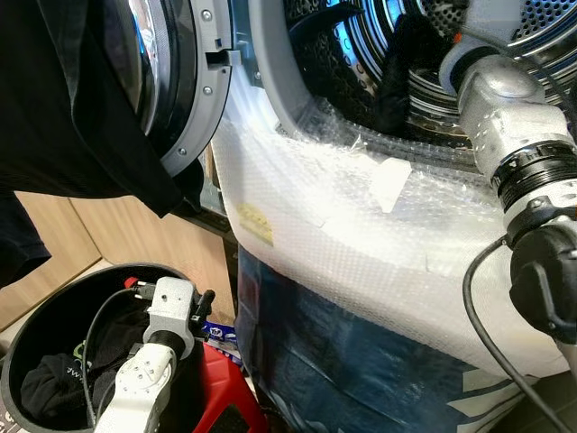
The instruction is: Clothes washing
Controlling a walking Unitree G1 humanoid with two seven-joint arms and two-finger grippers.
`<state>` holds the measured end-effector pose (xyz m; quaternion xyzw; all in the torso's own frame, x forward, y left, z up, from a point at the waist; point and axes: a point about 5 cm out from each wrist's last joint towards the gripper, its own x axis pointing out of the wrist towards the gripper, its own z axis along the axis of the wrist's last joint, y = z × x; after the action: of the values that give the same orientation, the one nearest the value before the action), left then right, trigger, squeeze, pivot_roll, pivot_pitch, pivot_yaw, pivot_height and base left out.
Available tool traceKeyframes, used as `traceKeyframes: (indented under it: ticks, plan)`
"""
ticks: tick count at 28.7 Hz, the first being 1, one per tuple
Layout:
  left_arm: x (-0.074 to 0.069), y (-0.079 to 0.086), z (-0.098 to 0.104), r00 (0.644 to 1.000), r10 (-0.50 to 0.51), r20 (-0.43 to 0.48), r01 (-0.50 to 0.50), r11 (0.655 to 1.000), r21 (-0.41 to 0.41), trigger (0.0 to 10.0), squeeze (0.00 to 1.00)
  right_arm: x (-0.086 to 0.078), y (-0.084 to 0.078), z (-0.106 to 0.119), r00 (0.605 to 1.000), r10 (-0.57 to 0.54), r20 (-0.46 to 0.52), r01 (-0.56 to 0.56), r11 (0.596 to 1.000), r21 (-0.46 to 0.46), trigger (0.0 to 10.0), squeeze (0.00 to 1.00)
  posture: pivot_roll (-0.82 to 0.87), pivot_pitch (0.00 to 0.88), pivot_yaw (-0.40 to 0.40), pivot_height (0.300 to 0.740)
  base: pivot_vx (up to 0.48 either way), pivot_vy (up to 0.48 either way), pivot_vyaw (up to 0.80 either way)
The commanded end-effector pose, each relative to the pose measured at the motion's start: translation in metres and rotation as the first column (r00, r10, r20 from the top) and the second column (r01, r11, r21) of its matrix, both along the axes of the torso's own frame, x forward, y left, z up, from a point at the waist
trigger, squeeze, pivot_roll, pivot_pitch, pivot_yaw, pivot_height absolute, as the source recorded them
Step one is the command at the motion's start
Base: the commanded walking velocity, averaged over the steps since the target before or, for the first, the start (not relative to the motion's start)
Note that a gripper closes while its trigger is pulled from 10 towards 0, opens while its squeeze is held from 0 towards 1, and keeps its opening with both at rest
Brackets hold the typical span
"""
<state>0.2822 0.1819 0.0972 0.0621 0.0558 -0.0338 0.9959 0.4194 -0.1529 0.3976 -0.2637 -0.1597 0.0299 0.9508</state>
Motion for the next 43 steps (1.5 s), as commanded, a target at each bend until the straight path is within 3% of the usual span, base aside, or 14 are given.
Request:
traceKeyframes:
  ticks: [1,2,5,9,15,30,39,43]
  plan:
    - [-0.002,0.002,0.003,1.0,-0.004,-0.002,0.004,1.0,0.003,10.0,0.0,-0.003,0.002,0.005,0.999,0.008,0.053,0.001,0.983,-0.184,10.0,0.0,0.16,0.013,0.041,0.74,0.0,0.0,0.0]
    - [-0.002,0.001,0.003,1.0,-0.01,-0.001,0.01,1.0,0.003,10.0,0.0,-0.003,0.002,0.003,0.998,0.02,0.053,-0.008,0.976,-0.219,10.0,0.0,0.15,0.012,0.036,0.74,0.0,0.0,0.0]
    - [-0.003,0.0,0.006,1.0,-0.02,0.0,0.02,1.0,-0.002,10.0,0.0,-0.005,0.006,-0.003,0.996,0.079,0.044,-0.069,0.978,-0.197,10.0,0.0,0.15,0.03,0.038,0.74,0.0,0.0,0.0]
    - [-0.003,0.0,0.007,1.0,-0.022,0.001,0.022,1.0,-0.006,10.0,0.0,-0.005,0.007,-0.01,0.996,0.077,0.05,-0.066,0.978,-0.197,10.0,0.0,0.15,0.042,0.039,0.74,0.0,0.0,0.0]
    - [-0.005,0.0,0.011,1.0,-0.027,-0.002,0.027,0.999,-0.02,10.0,0.0,-0.01,-0.005,-0.03,0.999,0.044,0.006,-0.043,0.982,-0.186,10.0,0.0,0.15,0.071,0.035,0.74,0.0,0.0,0.0]
    - [-0.01,0.0,0.011,0.999,-0.031,-0.026,0.03,0.999,-0.026,10.0,0.0,-0.058,-0.046,-0.054,1.0,0.013,-0.018,-0.015,0.996,-0.092,10.0,0.0,0.13,0.099,0.04,0.74,0.0,0.0,0.0]
    - [-0.008,-0.002,0.012,0.999,-0.034,-0.025,0.033,0.999,-0.03,10.0,0.0,-0.079,-0.039,-0.042,0.994,0.102,0.027,-0.1,0.993,-0.058,10.0,0.0,0.12,0.095,0.041,0.74,0.0,0.0,0.0]
    - [-0.007,-0.002,0.013,0.999,-0.034,-0.019,0.033,0.999,-0.034,10.0,0.0,-0.092,-0.019,-0.026,0.968,0.232,0.092,-0.231,0.973,-0.026,10.0,0.0,0.13,0.094,0.039,0.74,0.0,0.0,0.0]
